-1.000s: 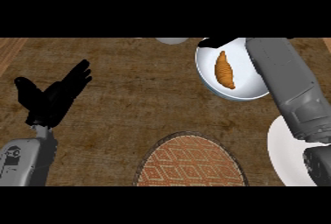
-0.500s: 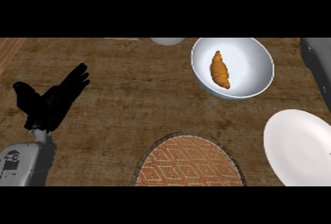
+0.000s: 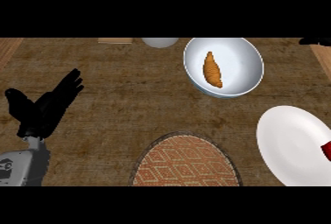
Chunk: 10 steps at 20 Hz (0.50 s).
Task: Pick the croissant from the plate and place it in the bowl
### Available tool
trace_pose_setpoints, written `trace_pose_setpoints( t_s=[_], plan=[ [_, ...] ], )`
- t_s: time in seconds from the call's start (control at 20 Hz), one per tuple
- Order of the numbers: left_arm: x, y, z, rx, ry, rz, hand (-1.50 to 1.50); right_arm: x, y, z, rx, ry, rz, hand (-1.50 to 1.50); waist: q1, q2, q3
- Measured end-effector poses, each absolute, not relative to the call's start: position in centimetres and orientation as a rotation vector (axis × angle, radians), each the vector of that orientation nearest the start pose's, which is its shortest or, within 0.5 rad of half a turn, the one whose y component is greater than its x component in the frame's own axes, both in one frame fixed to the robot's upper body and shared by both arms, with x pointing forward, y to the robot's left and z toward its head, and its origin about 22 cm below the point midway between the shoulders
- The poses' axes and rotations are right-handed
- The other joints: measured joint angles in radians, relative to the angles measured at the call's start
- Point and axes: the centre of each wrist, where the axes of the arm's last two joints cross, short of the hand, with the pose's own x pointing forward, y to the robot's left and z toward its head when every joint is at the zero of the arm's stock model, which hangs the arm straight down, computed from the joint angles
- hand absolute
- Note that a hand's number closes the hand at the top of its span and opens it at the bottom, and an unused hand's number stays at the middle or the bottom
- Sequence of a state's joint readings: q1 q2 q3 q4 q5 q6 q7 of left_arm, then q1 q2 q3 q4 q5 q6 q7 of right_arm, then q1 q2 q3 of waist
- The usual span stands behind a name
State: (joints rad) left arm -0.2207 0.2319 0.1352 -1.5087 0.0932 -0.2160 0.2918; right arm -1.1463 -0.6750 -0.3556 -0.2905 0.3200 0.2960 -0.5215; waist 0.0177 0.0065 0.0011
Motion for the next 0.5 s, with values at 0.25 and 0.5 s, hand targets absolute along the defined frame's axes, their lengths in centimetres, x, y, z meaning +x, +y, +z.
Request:
trace_pose_setpoints(
  t_s=[0.25,0.5],
  plan=[
    [28.6,29.8,5.9,0.039,-1.413,-0.202,0.00,41.2,-44.0,20.2,-0.154,-1.949,0.465,-1.50,-0.025,-0.010,-0.001],
    [28.5,30.7,6.2,0.055,-1.403,-0.189,0.00,38.5,-47.4,18.7,-0.079,-1.930,0.394,1.50,-0.047,-0.017,-0.001]
  ],
)
